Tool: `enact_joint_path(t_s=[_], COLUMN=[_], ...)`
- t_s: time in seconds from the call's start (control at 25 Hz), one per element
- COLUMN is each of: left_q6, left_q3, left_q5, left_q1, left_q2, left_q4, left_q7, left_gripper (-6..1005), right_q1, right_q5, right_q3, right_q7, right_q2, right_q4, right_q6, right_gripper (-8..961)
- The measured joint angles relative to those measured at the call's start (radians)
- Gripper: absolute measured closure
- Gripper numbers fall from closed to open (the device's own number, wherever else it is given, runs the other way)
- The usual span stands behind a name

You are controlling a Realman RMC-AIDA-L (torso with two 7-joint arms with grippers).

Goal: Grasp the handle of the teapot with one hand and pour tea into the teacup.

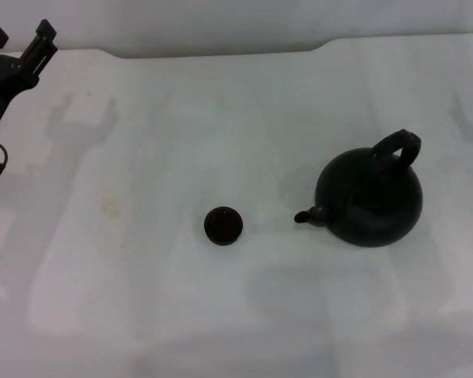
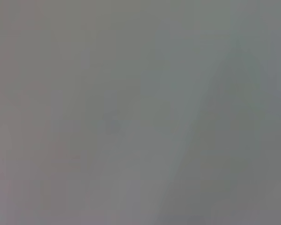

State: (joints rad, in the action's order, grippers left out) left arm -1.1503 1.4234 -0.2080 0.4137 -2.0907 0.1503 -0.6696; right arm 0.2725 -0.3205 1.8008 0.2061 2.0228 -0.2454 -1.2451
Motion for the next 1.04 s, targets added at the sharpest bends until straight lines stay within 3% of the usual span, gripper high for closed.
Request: enact_joint_path(t_s=[1.04], left_q6=[-0.001], left_q3=[0.000], left_q5=[0.004], left_q1=[0.002], left_q2=[0.000], left_q4=[0.000], left_q7=[-0.003], left_gripper=[121], right_q1=[0.004], right_q5=[0.000], right_q3=[0.000], right_q7=[-0.002], right_q2=[-0.001], right_q4=[0.003], right_q6=[0.000], right_gripper=[77])
